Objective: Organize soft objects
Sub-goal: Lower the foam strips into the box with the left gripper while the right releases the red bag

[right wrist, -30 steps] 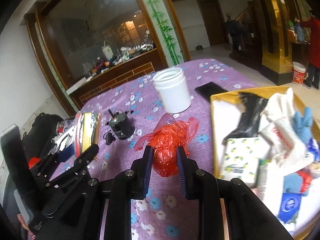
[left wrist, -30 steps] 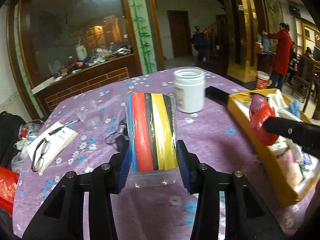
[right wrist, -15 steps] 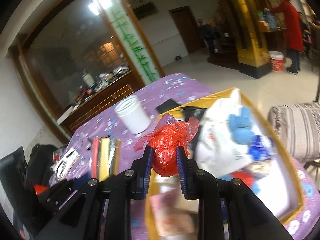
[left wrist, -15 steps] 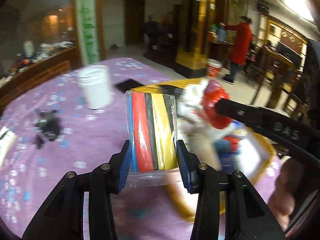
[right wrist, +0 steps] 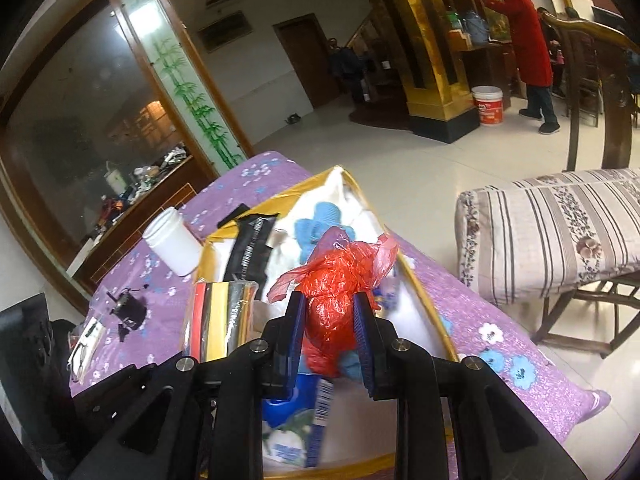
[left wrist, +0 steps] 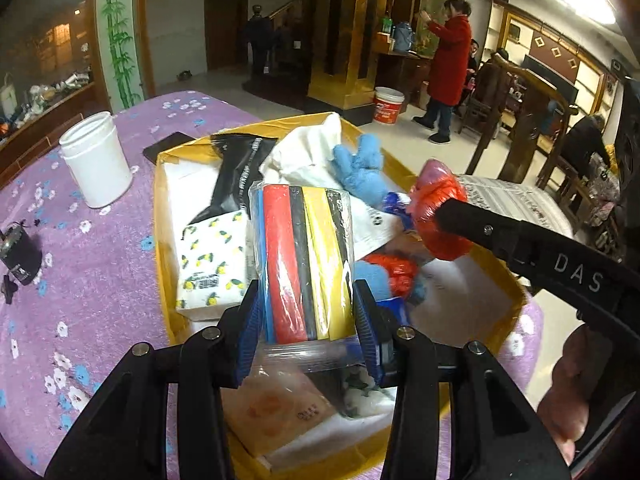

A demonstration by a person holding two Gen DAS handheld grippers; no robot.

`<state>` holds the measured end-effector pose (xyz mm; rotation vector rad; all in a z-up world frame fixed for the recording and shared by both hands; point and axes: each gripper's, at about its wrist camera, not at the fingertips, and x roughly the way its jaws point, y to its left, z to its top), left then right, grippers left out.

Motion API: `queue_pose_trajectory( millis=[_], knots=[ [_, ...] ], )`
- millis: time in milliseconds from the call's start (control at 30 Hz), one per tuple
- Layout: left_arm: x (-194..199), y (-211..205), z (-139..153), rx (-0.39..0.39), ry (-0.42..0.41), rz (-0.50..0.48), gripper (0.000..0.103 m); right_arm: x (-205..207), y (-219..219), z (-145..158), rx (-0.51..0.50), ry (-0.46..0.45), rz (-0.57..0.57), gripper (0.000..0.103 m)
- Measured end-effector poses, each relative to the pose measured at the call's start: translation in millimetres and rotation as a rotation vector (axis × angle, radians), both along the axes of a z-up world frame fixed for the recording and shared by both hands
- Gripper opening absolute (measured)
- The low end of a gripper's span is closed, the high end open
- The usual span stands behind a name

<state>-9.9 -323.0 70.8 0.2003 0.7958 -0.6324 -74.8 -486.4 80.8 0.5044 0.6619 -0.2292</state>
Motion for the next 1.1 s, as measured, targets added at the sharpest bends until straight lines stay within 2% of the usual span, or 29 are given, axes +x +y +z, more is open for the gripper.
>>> queue_pose_trajectory(
  millis=[300, 533, 1100],
  knots=[
    [-10.9, -6.3, -5.1, 0.034, -0.091, -0.008, 0.042, 8.0, 2.2, -15.2, -0.003, 0.047, 0.000, 0.025],
    [-11.4, -5.0, -4.4, 0.026, -0.101, -0.005, 0.043, 9.3, 6.5, -19.1, -0.020, 0.073, 0.008, 0.025],
    [-11.4, 2.0, -0.1, -0.006, -0.112, 0.012, 0.045, 4.4, 14.6, -12.0, -0.049, 0.057, 0.025, 0.030]
  ],
)
